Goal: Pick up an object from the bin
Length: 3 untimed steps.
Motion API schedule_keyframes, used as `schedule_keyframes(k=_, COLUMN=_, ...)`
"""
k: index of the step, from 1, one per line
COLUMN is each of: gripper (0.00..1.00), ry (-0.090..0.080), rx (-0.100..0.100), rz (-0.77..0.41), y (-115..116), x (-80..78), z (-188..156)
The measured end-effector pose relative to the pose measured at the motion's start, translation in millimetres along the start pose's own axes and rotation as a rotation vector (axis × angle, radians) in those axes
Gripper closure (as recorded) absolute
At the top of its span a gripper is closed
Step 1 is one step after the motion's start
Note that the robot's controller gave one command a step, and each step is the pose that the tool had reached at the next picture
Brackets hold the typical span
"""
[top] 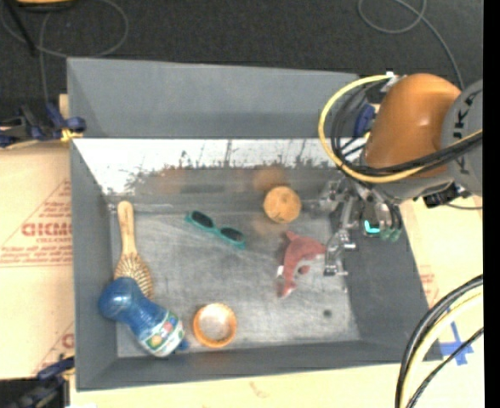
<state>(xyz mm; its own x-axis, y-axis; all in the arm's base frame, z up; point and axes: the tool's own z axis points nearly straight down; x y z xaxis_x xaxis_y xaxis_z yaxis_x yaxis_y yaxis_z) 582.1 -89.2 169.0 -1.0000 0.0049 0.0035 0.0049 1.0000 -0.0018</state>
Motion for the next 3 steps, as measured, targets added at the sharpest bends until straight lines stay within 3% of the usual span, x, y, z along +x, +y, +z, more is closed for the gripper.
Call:
schedule_keyframes(k=1, gripper=0.0, ry=-0.008, rx=0.001, rz=-0.002, y=0.2, x=-1.9, z=-4.2)
schedule_keyframes(k=2, gripper=0.0, ry=-0.016, rx=-0.002, rz=0.027, y=-0.3, x=-21.1, z=44.6)
schedule_keyframes(k=3, gripper=0.0, ry=-0.011, rx=-0.003, rz=0.037, y=0.1, x=-25.1, z=68.4)
